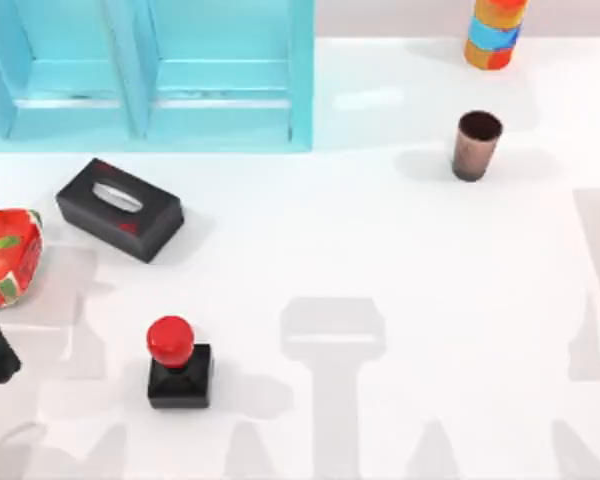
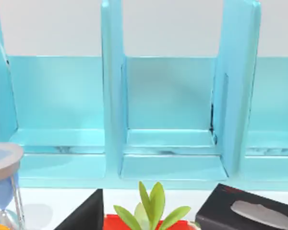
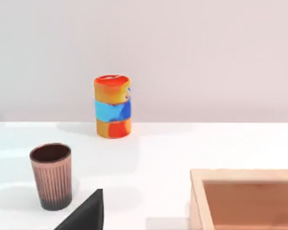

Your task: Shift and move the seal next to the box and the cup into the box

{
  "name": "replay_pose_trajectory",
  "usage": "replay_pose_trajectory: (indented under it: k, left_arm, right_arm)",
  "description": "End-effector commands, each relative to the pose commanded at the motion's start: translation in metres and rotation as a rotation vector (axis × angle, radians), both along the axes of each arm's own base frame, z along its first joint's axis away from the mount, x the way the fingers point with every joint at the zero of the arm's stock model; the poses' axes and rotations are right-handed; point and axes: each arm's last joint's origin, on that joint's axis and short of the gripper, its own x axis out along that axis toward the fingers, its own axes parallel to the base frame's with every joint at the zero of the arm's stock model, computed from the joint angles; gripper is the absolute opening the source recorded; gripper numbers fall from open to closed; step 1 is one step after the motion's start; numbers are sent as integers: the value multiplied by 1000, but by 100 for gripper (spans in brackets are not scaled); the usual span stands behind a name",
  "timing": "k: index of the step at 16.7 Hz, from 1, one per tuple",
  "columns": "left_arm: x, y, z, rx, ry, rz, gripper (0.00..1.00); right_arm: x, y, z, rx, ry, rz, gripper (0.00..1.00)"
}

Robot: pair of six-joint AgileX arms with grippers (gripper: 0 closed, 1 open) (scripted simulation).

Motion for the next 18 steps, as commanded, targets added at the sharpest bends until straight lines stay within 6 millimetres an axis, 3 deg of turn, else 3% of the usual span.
replay_pose_trajectory:
  k: [5,11,15,18]
  left_arm:
    - [0,0,0,0,0,0,100]
    - [0,0,0,0,0,0,100]
    - [0,0,0,0,0,0,100]
    - [0,0,0,0,0,0,100]
  right_arm:
    - [0,3,9,22,35,28,100]
    - [14,22,61,134,314,166,100]
    - [48,52,103,189,640,233,100]
    - [85,91,123,182,921,231,100]
